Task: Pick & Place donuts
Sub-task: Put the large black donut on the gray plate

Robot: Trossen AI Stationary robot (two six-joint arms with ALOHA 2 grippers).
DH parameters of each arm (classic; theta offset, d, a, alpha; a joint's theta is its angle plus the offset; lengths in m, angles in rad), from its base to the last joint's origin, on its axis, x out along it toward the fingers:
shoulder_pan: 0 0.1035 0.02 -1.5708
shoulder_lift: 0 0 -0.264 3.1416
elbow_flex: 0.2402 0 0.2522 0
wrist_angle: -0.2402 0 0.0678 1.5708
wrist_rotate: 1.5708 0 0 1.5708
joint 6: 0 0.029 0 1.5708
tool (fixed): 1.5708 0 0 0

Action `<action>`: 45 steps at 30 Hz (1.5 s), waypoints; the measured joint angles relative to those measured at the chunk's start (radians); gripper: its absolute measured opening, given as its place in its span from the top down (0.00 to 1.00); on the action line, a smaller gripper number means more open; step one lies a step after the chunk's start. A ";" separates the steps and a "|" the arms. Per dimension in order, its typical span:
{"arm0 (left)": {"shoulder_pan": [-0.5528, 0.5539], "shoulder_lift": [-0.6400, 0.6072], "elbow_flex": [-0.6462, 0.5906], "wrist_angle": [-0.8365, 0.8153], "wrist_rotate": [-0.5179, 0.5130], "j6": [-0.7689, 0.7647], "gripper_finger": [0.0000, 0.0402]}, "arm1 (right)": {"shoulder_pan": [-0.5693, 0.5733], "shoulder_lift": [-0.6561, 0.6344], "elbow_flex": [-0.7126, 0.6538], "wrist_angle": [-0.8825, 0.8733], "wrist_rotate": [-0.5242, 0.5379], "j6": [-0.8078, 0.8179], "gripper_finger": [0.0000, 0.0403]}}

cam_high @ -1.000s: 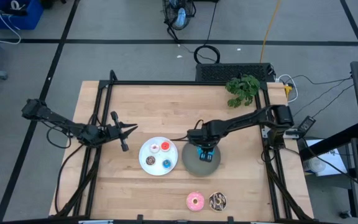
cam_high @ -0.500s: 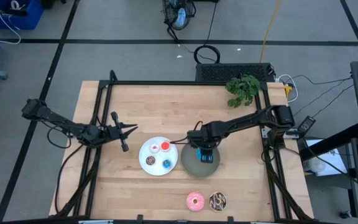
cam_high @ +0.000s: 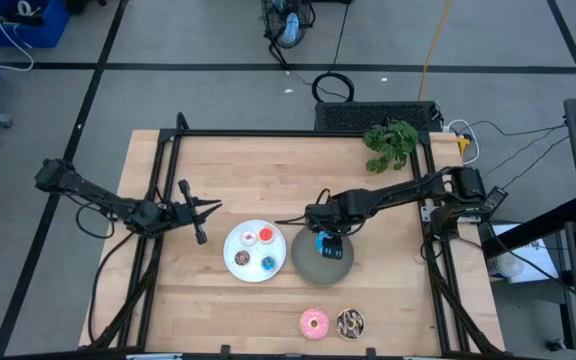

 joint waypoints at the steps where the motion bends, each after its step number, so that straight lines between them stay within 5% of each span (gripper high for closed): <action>1: 0.000 0.000 0.000 0.000 0.000 0.000 0.90 | 0.000 -0.009 0.000 0.001 0.000 0.001 0.40; 11: 0.000 0.000 0.000 -0.002 0.002 0.000 0.90 | 0.080 -0.184 0.000 0.003 0.001 0.036 0.46; 21: 0.000 0.000 0.000 -0.021 0.002 -0.001 0.90 | 0.411 -0.247 0.000 -0.001 0.292 0.310 0.96; 35: 0.000 0.000 0.000 -0.022 -0.005 -0.001 0.90 | 0.600 -0.242 -0.147 0.412 0.314 0.252 0.99; 45: 0.000 0.000 0.000 -0.030 -0.006 -0.011 0.90 | 0.554 -0.242 -0.157 0.407 0.315 0.428 1.00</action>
